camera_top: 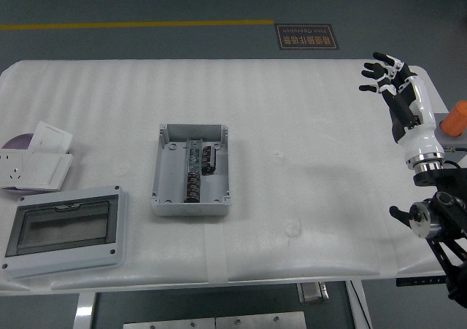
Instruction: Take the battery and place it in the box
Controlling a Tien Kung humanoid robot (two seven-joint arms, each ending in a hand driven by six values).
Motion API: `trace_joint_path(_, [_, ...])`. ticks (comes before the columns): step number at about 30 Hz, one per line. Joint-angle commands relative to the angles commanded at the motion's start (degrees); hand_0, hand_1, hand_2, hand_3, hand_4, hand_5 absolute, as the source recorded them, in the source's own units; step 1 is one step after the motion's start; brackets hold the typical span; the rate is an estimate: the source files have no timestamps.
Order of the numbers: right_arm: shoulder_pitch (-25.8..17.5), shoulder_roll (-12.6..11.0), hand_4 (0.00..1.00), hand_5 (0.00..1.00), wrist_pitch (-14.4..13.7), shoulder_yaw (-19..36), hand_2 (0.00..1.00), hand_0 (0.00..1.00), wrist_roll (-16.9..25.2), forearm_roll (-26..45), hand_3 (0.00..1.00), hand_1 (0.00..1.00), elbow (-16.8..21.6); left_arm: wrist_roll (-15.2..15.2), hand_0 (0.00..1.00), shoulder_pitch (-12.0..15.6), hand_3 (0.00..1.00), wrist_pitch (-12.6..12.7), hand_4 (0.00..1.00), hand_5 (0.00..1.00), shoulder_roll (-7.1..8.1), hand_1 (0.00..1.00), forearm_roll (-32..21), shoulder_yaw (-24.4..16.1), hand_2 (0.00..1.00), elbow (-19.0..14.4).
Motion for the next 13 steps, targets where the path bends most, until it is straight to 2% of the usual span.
trace_joint_path(5, [0.5,0.3,0.791,0.513,2.1,-1.5,0.726,0.547,1.3,6.9,0.747,0.683,0.8,0.1,0.609,-0.1,0.571,0.0,0.575,0.615,0.08,0.676,0.4,-0.3,0.597,0.0])
trace_joint_path(13, [1.1,1.6,0.79,0.52,9.1,-4.5,0.719,0.527,1.9,18.0,0.736,0.664,0.4,0.4,0.609,0.1,0.572,-0.1,0.574,0.614,-0.01,0.676,0.6,-0.8,0.597,-0.1])
